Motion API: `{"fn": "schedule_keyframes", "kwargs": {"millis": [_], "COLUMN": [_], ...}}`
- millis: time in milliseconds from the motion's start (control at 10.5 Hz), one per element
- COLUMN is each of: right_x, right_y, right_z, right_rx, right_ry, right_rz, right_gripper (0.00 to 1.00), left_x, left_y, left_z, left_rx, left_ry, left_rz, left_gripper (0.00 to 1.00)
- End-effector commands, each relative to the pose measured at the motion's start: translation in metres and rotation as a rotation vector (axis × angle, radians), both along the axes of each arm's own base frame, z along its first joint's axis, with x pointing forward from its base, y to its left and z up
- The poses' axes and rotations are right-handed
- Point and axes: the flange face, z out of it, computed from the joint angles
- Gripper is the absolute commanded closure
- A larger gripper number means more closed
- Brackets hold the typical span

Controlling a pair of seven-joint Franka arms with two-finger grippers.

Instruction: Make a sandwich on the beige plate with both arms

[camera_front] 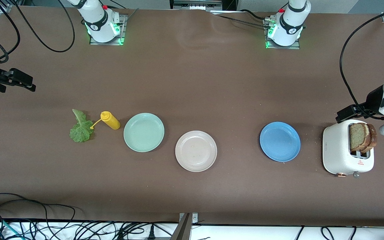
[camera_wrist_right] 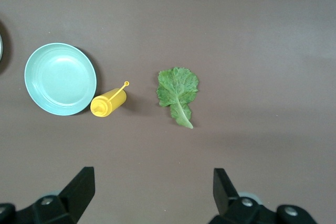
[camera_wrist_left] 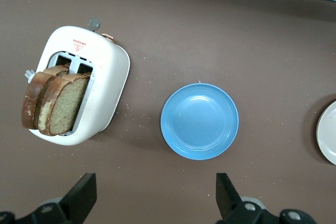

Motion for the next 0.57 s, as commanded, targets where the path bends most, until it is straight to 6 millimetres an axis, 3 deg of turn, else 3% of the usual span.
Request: {"fn": "schedule_keyframes", "kwargs": {"millis": [0, 475], "right_x": [0.0005, 0.0007], "right_y": [-0.0019, -0.0027], "right_z": [0.0026, 0.0011], "right_rx": [0.004, 0.004], "right_ry": [-0.005, 0.003], "right_rz": [0.014, 0.013], "right_gripper": [0.00, 0.00], "left_x": [0.0022, 0.0031], "left_y": [0.0009, -0.0065], "left_z": [0.0002, -0.0070], "left_rx": [0.022, 0.009], "left_ry": [-0.008, 0.007], "left_rz": [-0.022, -0.029], "left_gripper": [0.00, 0.00]}}
